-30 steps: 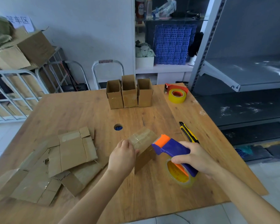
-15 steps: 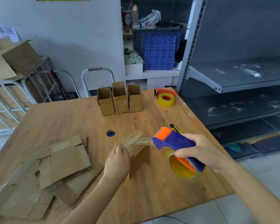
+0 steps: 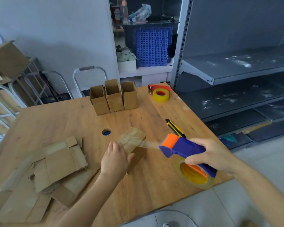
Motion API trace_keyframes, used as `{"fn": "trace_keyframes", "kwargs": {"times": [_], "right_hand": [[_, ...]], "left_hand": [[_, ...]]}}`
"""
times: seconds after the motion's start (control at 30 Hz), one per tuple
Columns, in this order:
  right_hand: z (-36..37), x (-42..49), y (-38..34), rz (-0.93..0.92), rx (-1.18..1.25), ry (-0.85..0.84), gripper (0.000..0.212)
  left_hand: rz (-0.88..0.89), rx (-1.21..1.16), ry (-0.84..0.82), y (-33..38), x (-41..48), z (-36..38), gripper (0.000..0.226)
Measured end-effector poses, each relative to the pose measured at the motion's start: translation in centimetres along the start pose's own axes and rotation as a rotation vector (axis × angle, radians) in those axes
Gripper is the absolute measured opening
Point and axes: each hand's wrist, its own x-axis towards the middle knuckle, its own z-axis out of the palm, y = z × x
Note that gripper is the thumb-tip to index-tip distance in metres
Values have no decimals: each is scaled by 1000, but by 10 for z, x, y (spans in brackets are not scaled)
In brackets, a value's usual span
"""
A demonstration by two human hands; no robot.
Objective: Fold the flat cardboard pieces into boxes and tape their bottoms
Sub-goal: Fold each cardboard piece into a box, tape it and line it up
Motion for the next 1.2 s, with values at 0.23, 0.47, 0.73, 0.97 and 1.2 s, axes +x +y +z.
{"fn": "trace_keyframes", "kwargs": {"times": [0.23,0.47,0.73,0.97,1.2], "right_hand": [[18,14,42,87,-187,-14,31],[35,33,64,105,-356,-11,36],[43,45,60,103,-542,-37,36],[56,62,54,131,-654,-69,36],[75,87,48,191,-679,-95,34]], "left_hand": [[-1,219,33,2,-1,2,72],[49,244,61,1,1,7,75],[91,184,69,6,8,2,65],[146,-15,31,13,9,9,65],[76,225,57,32,26,5,64]]}}
